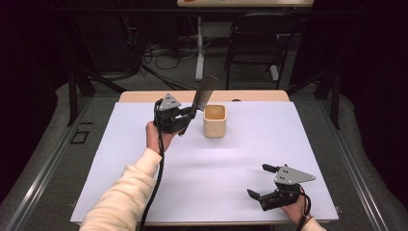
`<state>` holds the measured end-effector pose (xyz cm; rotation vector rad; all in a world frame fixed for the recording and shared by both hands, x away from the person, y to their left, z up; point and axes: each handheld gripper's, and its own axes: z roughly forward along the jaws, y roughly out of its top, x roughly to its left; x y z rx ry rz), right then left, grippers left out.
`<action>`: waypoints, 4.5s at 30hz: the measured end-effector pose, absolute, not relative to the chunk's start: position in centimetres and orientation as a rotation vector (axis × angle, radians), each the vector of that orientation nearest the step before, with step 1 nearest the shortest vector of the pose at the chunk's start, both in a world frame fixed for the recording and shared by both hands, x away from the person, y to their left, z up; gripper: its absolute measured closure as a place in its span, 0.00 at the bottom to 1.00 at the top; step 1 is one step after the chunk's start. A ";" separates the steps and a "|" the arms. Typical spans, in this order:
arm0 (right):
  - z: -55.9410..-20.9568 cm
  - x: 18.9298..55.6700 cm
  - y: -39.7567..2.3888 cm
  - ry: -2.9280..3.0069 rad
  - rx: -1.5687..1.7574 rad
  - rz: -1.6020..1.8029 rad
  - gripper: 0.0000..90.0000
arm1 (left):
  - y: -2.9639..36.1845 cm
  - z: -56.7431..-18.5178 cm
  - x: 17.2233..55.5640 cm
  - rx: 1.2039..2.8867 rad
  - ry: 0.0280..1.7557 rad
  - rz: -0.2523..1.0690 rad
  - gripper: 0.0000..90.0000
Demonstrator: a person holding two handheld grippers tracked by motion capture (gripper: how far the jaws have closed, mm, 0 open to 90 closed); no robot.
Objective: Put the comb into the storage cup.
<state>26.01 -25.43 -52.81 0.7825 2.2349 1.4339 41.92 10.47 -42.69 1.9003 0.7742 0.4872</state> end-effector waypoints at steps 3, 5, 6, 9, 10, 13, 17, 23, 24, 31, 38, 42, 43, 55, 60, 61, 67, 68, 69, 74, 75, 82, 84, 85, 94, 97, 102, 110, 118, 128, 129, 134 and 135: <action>-52.8 26.0 -25.4 2.238 0.786 1.432 0.00 | 10.1 -42.7 42.2 1.905 0.776 0.491 0.81; -52.9 26.0 -25.3 2.243 0.783 1.429 0.00 | 9.9 -42.7 42.4 1.909 0.773 0.497 0.81; -52.9 26.0 -25.3 2.243 0.785 1.430 0.00 | 9.8 -42.7 42.5 1.905 0.773 0.495 0.81; -52.8 26.0 -25.4 2.238 0.784 1.431 0.00 | 9.5 -42.8 42.9 1.900 0.778 0.487 0.81; -52.8 26.0 -25.4 2.240 0.783 1.430 0.00 | 9.3 -42.8 43.0 1.901 0.780 0.489 0.81; -52.8 26.0 -25.5 2.238 0.780 1.434 0.00 | 9.0 -42.6 43.3 1.906 0.771 0.490 0.81; -52.8 26.0 -25.5 2.236 0.782 1.436 0.00 | 8.6 -42.3 43.9 1.896 0.765 0.487 0.81; -52.8 26.0 -25.4 2.237 0.778 1.435 0.00 | 8.5 -42.2 44.4 1.887 0.765 0.486 0.81; -52.8 26.0 -25.4 2.238 0.779 1.433 0.00 | 8.5 -42.2 44.4 1.880 0.769 0.488 0.81; -52.8 26.1 -25.4 2.237 0.779 1.432 0.00 | 8.5 -42.5 45.0 1.877 0.784 0.489 0.81; -52.8 26.1 -25.5 2.234 0.778 1.432 0.00 | 8.2 -42.1 45.6 1.861 0.788 0.502 0.81; -52.8 26.0 -25.5 2.234 0.779 1.433 0.00 | 7.9 -42.0 46.0 1.856 0.790 0.501 0.81; -52.8 26.1 -25.5 2.234 0.779 1.433 0.00 | 7.9 -42.0 46.0 1.855 0.791 0.503 0.81; -52.8 26.1 -25.5 2.234 0.785 1.435 0.00 | 7.2 -42.2 46.7 1.826 0.793 0.504 0.81; -52.8 26.1 -25.5 2.233 0.784 1.436 0.00 | 6.9 -42.4 47.1 1.814 0.794 0.506 0.81; -52.8 26.1 -25.4 2.233 0.786 1.436 0.00 | 6.9 -42.4 47.1 1.815 0.794 0.507 0.81; -52.8 26.1 -25.4 2.234 0.785 1.436 0.00 | 6.4 -42.5 47.4 1.810 0.792 0.509 0.81; -52.8 26.1 -25.4 2.234 0.785 1.436 0.00 | 6.4 -42.4 47.5 1.814 0.789 0.510 0.81; -52.8 26.1 -25.4 2.236 0.782 1.434 0.00 | 6.3 -42.4 47.5 1.815 0.790 0.512 0.81; -52.8 26.1 -25.5 2.230 0.781 1.437 0.00 | 6.0 -42.3 47.8 1.808 0.791 0.514 0.81; -52.8 26.1 -25.5 2.230 0.781 1.437 0.00 | 5.9 -42.3 47.8 1.805 0.793 0.515 0.81; -52.8 26.1 -25.5 2.230 0.785 1.437 0.00 | 5.5 -42.2 48.2 1.792 0.786 0.525 0.81; -52.8 26.1 -25.4 2.231 0.784 1.437 0.00 | 5.4 -42.3 48.3 1.789 0.786 0.526 0.81; -52.8 26.1 -25.4 2.232 0.785 1.436 0.00 | 5.4 -42.3 48.3 1.788 0.785 0.527 0.81; -52.8 26.1 -25.5 2.230 0.783 1.437 0.00 | 4.9 -42.2 48.6 1.769 0.778 0.528 0.81; -52.8 26.1 -25.5 2.231 0.784 1.437 0.00 | 4.7 -42.2 48.7 1.763 0.771 0.533 0.81; -52.8 26.1 -25.5 2.229 0.782 1.439 0.00 | 4.4 -42.3 48.9 1.753 0.769 0.531 0.81; -52.8 26.1 -25.5 2.229 0.786 1.442 0.00 | 4.0 -42.5 49.1 1.749 0.765 0.529 0.81; -52.8 26.1 -25.5 2.231 0.784 1.441 0.00 | 3.9 -42.8 49.4 1.744 0.763 0.532 0.81; -52.8 26.1 -25.5 2.231 0.786 1.442 0.00 | 3.5 -43.0 49.7 1.734 0.758 0.533 0.81; -52.8 26.1 -25.5 2.231 0.784 1.442 0.00 | 3.4 -43.1 49.7 1.736 0.758 0.531 0.81; -52.8 26.1 -25.5 2.230 0.783 1.443 0.00 | 3.2 -43.4 49.8 1.731 0.756 0.527 0.81; -52.8 26.1 -25.5 2.230 0.781 1.441 0.00 | 3.2 -43.5 49.9 1.732 0.757 0.528 0.81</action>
